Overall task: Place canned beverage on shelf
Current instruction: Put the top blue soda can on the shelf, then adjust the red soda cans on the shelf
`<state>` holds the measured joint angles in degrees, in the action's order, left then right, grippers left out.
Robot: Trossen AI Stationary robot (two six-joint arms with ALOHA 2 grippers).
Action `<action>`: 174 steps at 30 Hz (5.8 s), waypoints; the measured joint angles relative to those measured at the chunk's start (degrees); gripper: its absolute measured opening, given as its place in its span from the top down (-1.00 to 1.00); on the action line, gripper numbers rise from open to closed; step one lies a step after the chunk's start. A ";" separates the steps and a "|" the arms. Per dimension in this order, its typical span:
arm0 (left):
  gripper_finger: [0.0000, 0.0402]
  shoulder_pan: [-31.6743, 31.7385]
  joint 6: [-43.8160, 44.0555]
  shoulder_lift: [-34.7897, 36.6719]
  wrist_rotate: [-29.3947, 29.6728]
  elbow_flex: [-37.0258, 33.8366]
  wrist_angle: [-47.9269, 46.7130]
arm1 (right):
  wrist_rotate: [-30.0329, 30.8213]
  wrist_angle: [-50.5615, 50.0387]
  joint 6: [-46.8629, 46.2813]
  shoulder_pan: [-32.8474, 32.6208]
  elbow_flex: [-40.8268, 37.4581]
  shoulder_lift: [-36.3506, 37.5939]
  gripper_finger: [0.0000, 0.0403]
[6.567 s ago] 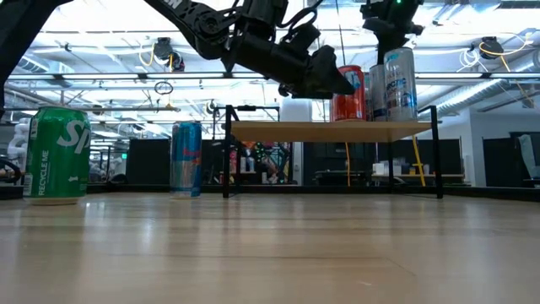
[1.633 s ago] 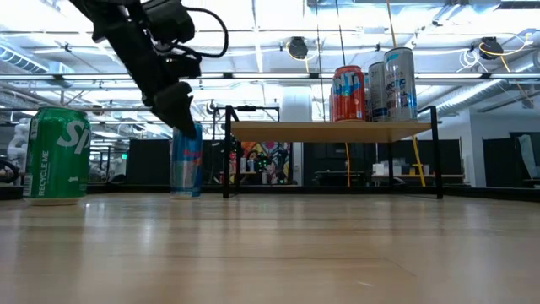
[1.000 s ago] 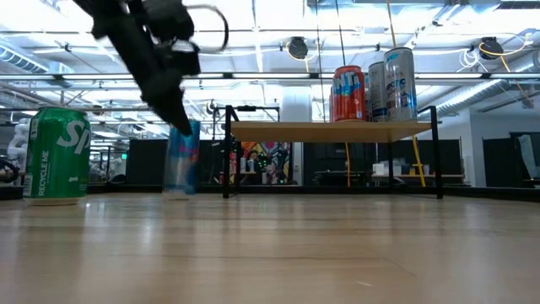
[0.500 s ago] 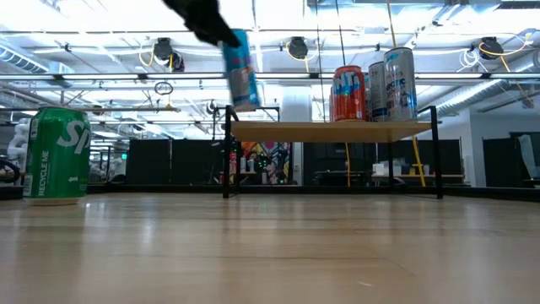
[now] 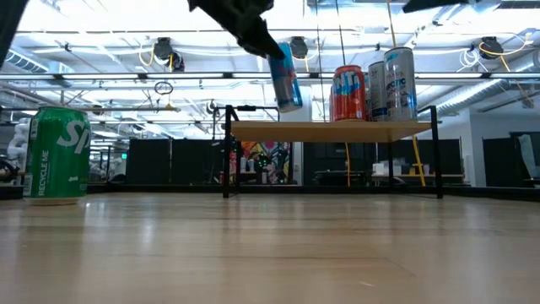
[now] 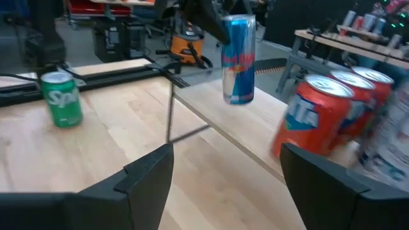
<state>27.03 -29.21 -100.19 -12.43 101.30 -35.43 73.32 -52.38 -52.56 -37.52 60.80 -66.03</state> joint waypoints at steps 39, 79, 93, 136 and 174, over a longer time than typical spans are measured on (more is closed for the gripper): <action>-0.25 9.05 -4.28 -21.15 -8.41 25.88 -9.41 | 3.24 -16.68 -12.78 0.07 0.00 3.88 -0.37; -0.78 2.61 10.31 -1.80 -0.30 5.49 -5.63 | -39.66 20.73 53.52 40.83 17.01 3.56 0.15; -0.78 -6.56 19.16 22.84 8.14 -41.35 28.06 | -62.02 17.83 61.18 62.02 30.10 -12.81 0.96; -0.79 -13.84 25.86 19.64 14.24 -63.82 61.93 | -77.71 -5.99 62.69 74.71 64.41 -44.52 1.00; -0.78 -13.77 25.33 19.64 14.27 -63.82 61.91 | -68.53 -9.35 62.16 78.20 64.30 -37.00 1.00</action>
<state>13.26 -3.88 -80.55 1.84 37.47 26.48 4.79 -61.73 9.60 40.68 125.10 -103.02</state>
